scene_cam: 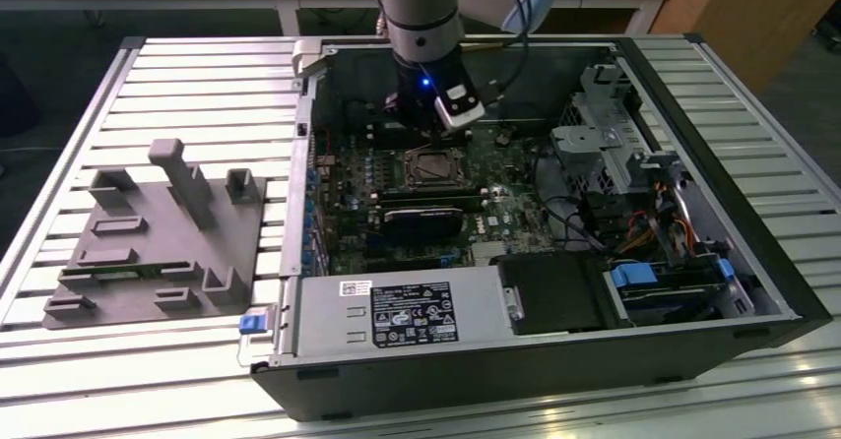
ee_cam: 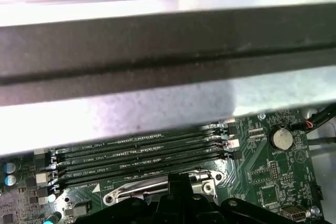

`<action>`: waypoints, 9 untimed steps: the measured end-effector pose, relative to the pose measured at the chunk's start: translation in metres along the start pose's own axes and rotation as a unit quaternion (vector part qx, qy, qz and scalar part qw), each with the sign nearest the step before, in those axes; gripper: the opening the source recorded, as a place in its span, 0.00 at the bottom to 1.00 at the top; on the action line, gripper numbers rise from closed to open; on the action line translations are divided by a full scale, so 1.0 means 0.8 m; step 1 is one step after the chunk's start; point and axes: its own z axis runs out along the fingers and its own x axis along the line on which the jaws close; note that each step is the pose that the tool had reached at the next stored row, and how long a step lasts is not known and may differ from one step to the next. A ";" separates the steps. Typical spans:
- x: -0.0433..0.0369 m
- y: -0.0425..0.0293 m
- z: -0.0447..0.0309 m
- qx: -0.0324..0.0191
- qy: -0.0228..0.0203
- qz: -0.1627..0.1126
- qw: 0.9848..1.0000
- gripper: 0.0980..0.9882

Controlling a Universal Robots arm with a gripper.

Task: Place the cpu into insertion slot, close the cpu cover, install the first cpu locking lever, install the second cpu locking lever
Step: 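Install the first cpu locking lever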

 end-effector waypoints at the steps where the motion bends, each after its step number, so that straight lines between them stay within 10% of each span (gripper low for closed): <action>1: 0.000 0.0006 0.0001 0.000 0.000 0.000 1.000 0.01; 9: 0.002 0.0066 0.0006 0.000 0.000 0.000 1.000 0.01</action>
